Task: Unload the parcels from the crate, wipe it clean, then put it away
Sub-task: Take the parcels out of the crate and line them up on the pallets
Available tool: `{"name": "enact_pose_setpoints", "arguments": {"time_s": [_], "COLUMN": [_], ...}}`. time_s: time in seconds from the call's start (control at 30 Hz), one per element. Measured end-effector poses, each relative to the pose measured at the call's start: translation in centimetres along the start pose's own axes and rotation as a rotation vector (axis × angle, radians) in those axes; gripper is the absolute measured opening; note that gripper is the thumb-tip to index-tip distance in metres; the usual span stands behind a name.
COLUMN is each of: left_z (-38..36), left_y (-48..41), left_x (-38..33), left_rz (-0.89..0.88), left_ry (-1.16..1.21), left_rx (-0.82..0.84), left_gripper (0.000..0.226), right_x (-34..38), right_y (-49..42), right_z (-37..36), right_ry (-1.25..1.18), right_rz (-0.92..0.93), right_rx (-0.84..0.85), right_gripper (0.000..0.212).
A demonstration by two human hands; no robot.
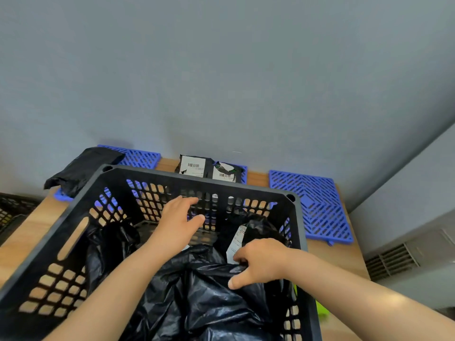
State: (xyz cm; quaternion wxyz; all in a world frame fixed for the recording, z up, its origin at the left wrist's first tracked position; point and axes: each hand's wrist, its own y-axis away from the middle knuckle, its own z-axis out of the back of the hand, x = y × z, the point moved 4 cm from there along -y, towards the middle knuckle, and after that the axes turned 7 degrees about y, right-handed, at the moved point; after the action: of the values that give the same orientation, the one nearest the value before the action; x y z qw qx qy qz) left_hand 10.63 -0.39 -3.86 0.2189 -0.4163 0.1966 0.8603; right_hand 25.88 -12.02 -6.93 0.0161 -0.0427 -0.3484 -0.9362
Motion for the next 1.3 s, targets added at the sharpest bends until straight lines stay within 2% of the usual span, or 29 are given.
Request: {"name": "enact_pose_setpoints", "arguments": {"time_s": [0.13,0.2,0.33,0.43,0.5,0.6,0.67,0.77,0.83,0.97,1.03,1.1,1.17,1.3], "left_z": [-0.3,-0.8,-0.7,1.1,2.0,2.3,2.0,1.4,0.5,-0.8,-0.4,0.2,0.7,1.1], "left_y": [1.2,1.4,1.7,1.6,1.7,2.2,2.8,3.6,3.8,3.8,3.7,3.5,3.4,3.3], "left_x": [0.2,0.6,1.7,2.0,1.8,1.4,0.8,-0.4,-1.0,-1.6,-1.5,-1.2,-0.8,-0.5], "left_rz": [0.038,0.030,0.016,-0.046,-0.057,-0.091,-0.163,-0.233,-0.255,-0.253,-0.244,-0.214,-0.167,-0.127], "left_ry": [0.124,0.179,0.167,0.115,0.127,0.198,0.312,0.504,0.674,0.919,0.986,1.018,1.057,1.033], "left_rx": [-0.051,-0.064,-0.150,-0.345,-0.435,-0.478,-0.477,-0.410,-0.295,-0.084,-0.077,-0.121,-0.194,-0.301], "left_gripper": [0.042,0.039,0.035,0.036,0.040,0.045,0.039,0.026,0.028,0.084,0.091,0.083,0.061,0.036], "right_x": [0.6,0.6,0.7,-0.2,-1.0,-1.3,-1.1,0.4,1.8,5.3,7.2,8.7,9.7,10.3], "right_y": [-0.1,-0.2,0.7,1.4,2.1,3.6,4.6,5.6,5.3,3.5,3.0,2.7,2.7,2.7], "right_z": [-1.3,-1.5,0.2,2.3,3.8,6.0,7.2,8.1,8.3,7.5,6.7,5.8,5.1,4.1], "right_ry": [0.054,0.034,-0.178,-0.295,-0.413,-0.691,-0.748,-0.671,-0.560,-0.335,-0.181,-0.069,-0.011,0.082], "right_rz": [-0.035,-0.072,-0.078,-0.145,-0.245,-0.293,-0.336,-0.451,-0.465,-0.309,-0.224,-0.124,-0.012,0.100], "right_rx": [0.105,0.099,0.000,-0.198,-0.375,-0.709,-0.923,-1.127,-1.213,-1.231,-1.210,-1.188,-1.198,-1.229], "right_gripper": [0.089,0.079,0.056,0.046,0.059,0.034,0.028,0.029,0.035,0.040,0.049,0.060,0.065,0.066]}}
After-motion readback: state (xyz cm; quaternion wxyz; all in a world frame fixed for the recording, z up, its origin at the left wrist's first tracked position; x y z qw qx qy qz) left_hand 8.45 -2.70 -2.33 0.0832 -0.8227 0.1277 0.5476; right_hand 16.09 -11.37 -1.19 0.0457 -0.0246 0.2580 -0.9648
